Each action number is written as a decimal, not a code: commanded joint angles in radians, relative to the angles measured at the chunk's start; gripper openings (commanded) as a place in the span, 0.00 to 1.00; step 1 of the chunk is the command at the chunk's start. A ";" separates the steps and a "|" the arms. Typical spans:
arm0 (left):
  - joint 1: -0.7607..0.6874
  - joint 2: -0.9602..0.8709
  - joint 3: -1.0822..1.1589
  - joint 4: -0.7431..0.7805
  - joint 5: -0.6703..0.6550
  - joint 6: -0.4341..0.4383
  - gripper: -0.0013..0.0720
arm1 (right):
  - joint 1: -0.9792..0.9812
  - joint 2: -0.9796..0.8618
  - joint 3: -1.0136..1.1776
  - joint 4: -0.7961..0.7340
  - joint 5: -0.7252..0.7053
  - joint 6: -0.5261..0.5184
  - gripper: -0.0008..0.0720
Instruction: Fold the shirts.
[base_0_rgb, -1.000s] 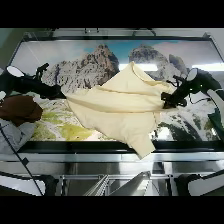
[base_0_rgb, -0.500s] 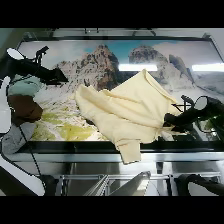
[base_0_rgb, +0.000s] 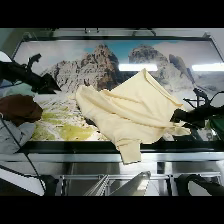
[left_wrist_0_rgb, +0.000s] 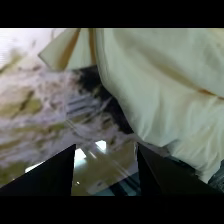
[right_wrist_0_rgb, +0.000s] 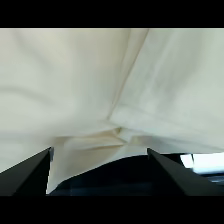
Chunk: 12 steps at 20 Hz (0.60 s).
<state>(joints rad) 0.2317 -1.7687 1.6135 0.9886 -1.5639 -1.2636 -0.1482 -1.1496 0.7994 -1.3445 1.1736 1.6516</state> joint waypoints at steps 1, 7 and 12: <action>0.000 0.137 -0.368 -0.033 0.169 0.051 0.57 | -0.024 -0.018 0.005 -0.021 -0.031 -0.086 0.93; -0.085 0.113 -0.552 -0.275 0.384 0.171 0.57 | -0.025 -0.144 0.006 -0.024 -0.094 -0.142 0.93; -0.195 -0.020 -0.391 -0.284 0.378 0.162 0.57 | -0.025 -0.162 0.011 -0.036 -0.174 -0.142 0.39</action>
<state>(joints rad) 0.0917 -1.7260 1.1576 0.7357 -1.2034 -1.1091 -0.1722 -1.2984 0.8070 -1.3739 1.0458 1.5162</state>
